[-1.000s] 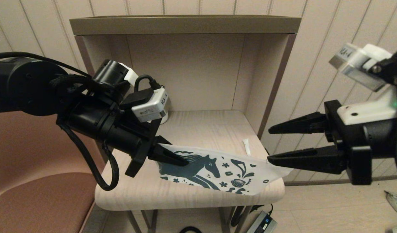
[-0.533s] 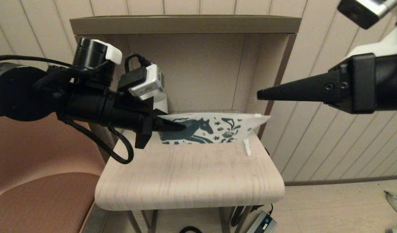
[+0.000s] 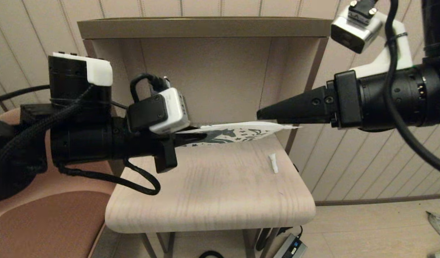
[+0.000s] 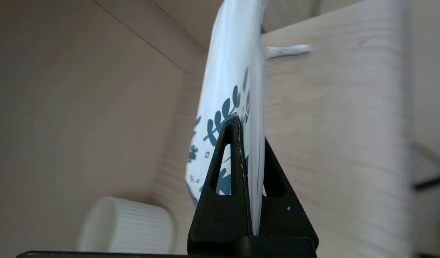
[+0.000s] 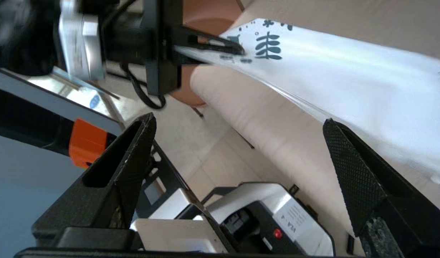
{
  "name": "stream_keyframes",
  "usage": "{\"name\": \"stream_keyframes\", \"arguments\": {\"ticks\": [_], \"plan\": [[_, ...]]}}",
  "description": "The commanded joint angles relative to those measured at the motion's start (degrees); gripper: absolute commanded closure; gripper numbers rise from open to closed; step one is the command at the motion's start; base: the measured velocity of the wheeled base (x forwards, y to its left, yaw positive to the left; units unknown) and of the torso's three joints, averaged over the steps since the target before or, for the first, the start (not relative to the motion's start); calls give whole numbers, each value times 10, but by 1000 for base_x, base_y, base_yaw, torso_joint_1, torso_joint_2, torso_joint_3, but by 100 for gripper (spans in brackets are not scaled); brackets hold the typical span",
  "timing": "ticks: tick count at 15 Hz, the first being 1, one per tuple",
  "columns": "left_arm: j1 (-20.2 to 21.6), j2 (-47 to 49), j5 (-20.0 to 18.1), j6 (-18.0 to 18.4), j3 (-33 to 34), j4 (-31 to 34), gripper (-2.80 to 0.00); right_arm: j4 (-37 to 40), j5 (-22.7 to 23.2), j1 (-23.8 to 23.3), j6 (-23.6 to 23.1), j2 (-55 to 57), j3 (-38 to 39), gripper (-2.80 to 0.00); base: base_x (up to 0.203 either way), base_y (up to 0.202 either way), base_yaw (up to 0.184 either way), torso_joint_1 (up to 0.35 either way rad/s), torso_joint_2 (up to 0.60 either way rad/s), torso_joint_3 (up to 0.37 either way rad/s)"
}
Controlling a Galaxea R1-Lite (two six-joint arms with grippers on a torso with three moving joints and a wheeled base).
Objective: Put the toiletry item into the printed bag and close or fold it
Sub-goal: Pick up the toothpaste
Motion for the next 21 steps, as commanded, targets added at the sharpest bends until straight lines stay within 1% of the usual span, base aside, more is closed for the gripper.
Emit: {"name": "stream_keyframes", "arguments": {"ticks": [1,3,4,6,7,10,12,14,16,18,20,21], "plan": [[-31,9,31,18,48,-61,0,5,-3,5,1,8,-2,-280,0,0,0,0,0,0],[-36,25,41,21,56,-66,0,13,-27,5,-4,8,10,-280,0,0,0,0,0,0],[-36,32,51,21,57,-67,0,32,-48,4,-15,9,12,-280,0,0,0,0,0,0],[-36,44,65,21,58,-71,0,41,-78,5,-42,8,24,-280,0,0,0,0,0,0],[-36,46,65,20,62,-78,0,41,-80,10,-44,6,31,0,0,0,0,0,0,0],[-35,64,69,20,84,-123,0,41,-80,22,-52,2,44,0,0,0,0,0,0,0],[-27,77,74,15,102,-179,0,41,-84,28,-60,-1,50,0,0,0,0,0,0,0],[-11,75,72,12,115,-179,0,40,-92,12,-61,8,48,0,0,0,0,0,0,0],[10,77,67,11,118,-180,0,39,-111,-9,-69,14,55,0,0,0,0,0,0,0],[65,83,50,2,121,-182,0,36,-155,-25,-99,15,84,0,0,0,0,0,0,0],[97,89,24,-16,128,-187,0,35,-172,-31,-102,24,105,0,0,0,0,0,0,0],[108,89,18,-18,131,-188,0,30,-193,-36,-102,28,117,-280,0,0,0,0,0,0]]}}
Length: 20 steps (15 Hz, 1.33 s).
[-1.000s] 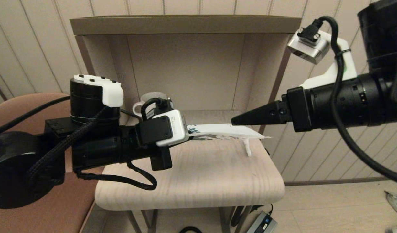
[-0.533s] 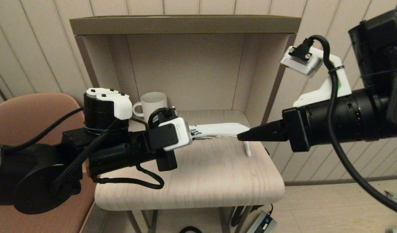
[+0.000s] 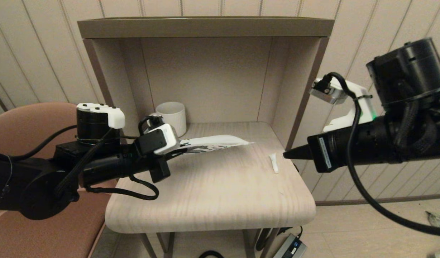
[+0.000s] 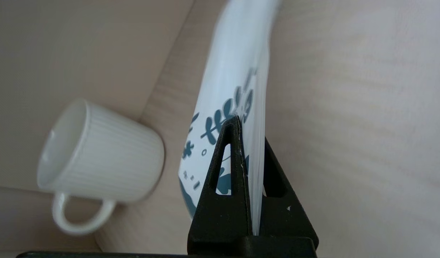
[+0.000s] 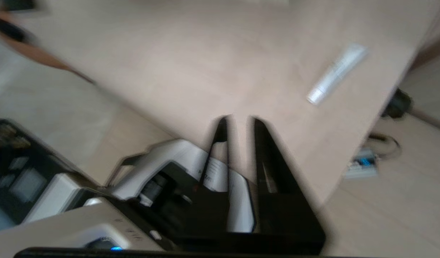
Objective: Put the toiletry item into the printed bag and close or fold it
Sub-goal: Pick up the toothpaste
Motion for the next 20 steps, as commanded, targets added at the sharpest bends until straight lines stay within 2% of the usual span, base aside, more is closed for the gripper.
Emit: {"name": "stream_keyframes", "arguments": {"ticks": [1,6,15,20], "plan": [[24,5,-15,1,9,-5,0,-14,-32,-8,0,14,28,-280,0,0,0,0,0,0],[24,2,-23,-7,40,-56,0,-55,-40,-10,-2,52,46,-280,0,0,0,0,0,0],[14,-18,-24,-8,50,-60,0,-76,-66,-13,-4,97,43,-280,0,0,0,0,0,0],[14,-21,-25,-10,49,-59,0,-78,-128,-19,-3,127,46,-280,0,0,0,0,0,0]]}}
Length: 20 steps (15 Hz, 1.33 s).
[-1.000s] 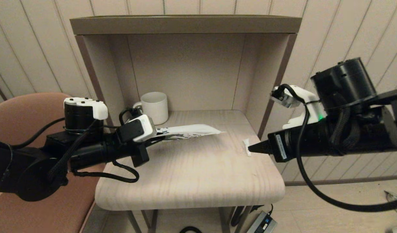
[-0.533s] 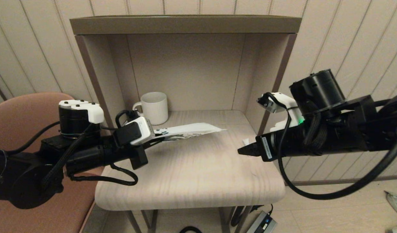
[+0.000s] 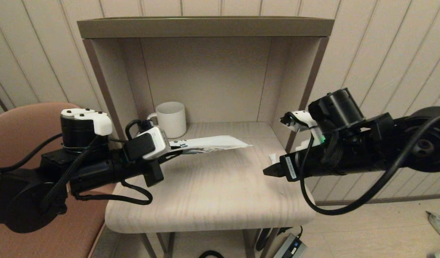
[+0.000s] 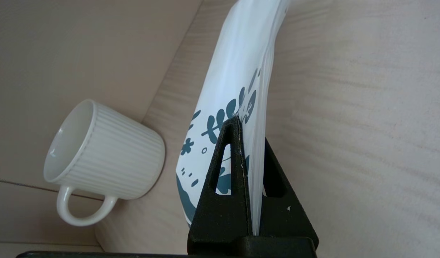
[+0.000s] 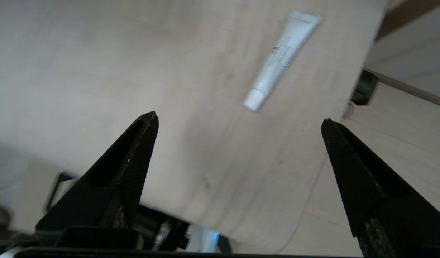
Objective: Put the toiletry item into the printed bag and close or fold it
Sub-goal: Pick up the toothpaste
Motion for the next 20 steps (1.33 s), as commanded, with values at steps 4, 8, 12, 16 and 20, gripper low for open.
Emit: {"name": "stream_keyframes", "arguments": {"ticks": [4,8,12,16,20], "plan": [[0,-1,-2,-6,0,-2,0,-56,-36,1,4,33,7,-280,0,0,0,0,0,0],[0,-1,-2,-6,3,-2,0,-56,-34,1,9,47,3,-280,0,0,0,0,0,0],[0,-1,-16,-6,4,-2,0,-56,-35,0,17,65,-2,-280,0,0,0,0,0,0],[0,0,-16,-6,2,-2,0,-58,-33,-9,17,94,-18,-280,0,0,0,0,0,0],[0,4,-16,-6,1,-2,0,-59,-23,-11,16,90,-13,0,0,0,0,0,0,0]]}}
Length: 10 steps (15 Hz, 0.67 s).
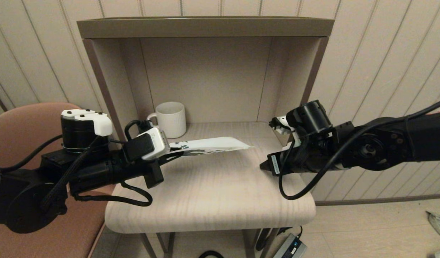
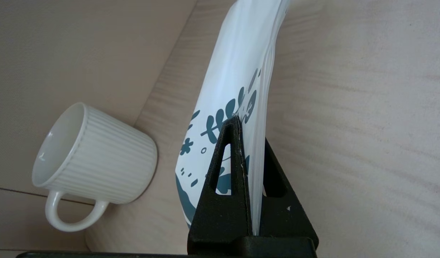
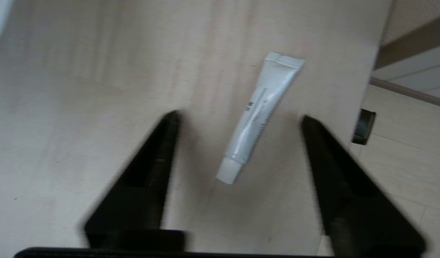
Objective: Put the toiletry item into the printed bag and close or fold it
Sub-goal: Pick up the toothpaste
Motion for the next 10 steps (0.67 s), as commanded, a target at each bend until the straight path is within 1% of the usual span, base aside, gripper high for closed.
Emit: {"name": "stream_keyframes", "arguments": {"ticks": [1,5,8,10], "plan": [[0,3,-1,3,-1,-3,0,3,13,0,0,1,3,0,0,0,0,0,0,0],[0,0,-4,-1,-1,-3,0,3,16,2,0,-10,13,0,0,0,0,0,0,0],[0,2,-18,-3,-2,-3,0,3,16,4,1,-28,20,0,0,0,0,0,0,0],[0,4,-19,-4,-2,-3,0,4,17,5,1,-50,20,0,0,0,0,0,0,0]]}}
